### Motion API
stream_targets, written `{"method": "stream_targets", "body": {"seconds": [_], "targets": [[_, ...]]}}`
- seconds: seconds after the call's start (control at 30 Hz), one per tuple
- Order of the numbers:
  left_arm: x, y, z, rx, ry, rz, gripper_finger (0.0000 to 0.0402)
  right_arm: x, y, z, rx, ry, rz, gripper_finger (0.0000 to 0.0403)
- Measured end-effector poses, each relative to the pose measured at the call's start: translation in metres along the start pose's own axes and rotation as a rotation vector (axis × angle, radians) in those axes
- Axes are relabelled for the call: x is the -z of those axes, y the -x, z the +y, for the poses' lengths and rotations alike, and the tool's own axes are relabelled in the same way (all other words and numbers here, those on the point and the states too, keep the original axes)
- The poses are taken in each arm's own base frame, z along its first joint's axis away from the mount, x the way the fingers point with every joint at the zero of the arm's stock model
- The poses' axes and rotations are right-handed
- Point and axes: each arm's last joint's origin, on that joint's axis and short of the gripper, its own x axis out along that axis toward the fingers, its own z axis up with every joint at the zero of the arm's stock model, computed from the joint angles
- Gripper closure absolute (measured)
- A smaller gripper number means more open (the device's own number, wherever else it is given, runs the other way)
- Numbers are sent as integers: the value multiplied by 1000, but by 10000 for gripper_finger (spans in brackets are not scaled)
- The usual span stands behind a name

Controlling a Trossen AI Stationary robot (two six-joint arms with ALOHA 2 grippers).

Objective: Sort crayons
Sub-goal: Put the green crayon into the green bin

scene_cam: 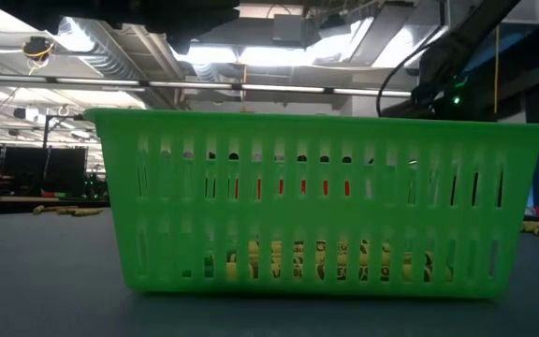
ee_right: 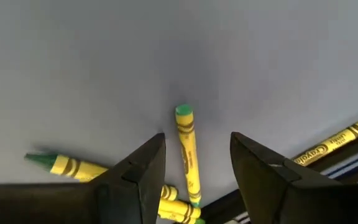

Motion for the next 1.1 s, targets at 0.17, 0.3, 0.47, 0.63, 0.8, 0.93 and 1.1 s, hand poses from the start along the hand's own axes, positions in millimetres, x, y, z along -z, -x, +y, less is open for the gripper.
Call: {"method": "stream_targets", "body": {"seconds": [0.17, 0.3, 0.47, 0.63, 0.8, 0.93, 1.1], "targets": [[0, 0, 0, 0, 0, 0, 292, -7, -8, -4, -38, 8, 28, 229], [0, 0, 0, 0, 0, 0, 292, -8, -9, -5, -45, 39, 28, 265], [0, 0, 0, 0, 1, 0, 292, -8, -9, -3, -61, 73, 25, 356], [0, 0, 0, 0, 1, 0, 292, -8, -6, -4, -47, 86, 11, 386], [0, 0, 0, 0, 1, 0, 292, -10, 11, -6, -13, 84, -76, 373], [0, 0, 0, 0, -4, 0, 292, -7, 32, 0, 4, 116, -159, 393], [0, 0, 0, 0, -7, 0, 292, 1, 61, 14, 6, 141, -281, 387]]}}
